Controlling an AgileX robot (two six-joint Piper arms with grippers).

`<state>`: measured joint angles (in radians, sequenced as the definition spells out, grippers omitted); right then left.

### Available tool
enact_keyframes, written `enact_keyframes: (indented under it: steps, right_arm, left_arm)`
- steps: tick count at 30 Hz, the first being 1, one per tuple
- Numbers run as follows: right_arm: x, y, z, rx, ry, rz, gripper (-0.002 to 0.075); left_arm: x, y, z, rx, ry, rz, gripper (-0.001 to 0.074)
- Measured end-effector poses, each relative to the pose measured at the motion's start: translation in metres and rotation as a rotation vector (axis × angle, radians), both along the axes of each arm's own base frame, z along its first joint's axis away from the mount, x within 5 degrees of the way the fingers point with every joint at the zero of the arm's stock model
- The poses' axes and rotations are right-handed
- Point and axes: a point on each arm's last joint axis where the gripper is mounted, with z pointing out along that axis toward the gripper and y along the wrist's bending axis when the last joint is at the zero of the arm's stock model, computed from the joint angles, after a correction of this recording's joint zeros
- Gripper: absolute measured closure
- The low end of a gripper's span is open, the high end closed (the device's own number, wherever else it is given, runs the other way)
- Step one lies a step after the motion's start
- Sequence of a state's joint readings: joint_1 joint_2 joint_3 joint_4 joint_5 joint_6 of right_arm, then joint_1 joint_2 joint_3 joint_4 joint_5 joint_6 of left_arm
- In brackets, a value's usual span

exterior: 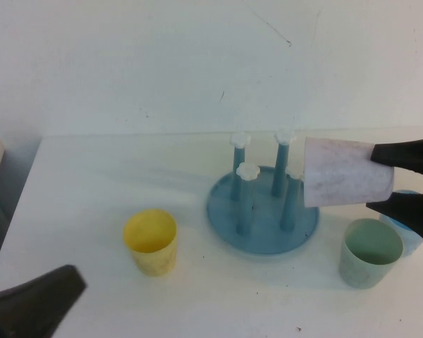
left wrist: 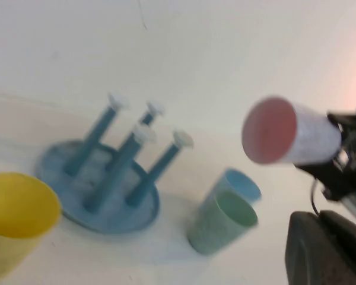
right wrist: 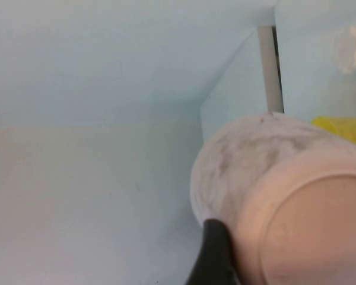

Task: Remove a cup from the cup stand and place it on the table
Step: Hand over the cup

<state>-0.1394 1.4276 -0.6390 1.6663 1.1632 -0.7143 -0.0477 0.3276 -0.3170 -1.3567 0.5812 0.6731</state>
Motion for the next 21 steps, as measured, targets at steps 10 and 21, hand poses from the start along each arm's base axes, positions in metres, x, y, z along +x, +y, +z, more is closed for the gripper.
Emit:
enact_keyframes:
  steps: [10,21]
  right_arm:
    - [0.0,0.0,0.0,0.0,0.002,0.0,0.0177]
    - [0.0,0.0,0.0,-0.006,-0.014,0.001,0.0177]
  left_arm:
    - [0.096,-0.038,0.006,0.039,0.019,-0.578,0.0727]
    - [0.167,-0.083,-0.001,0.081,-0.012,-0.775,0.0284]
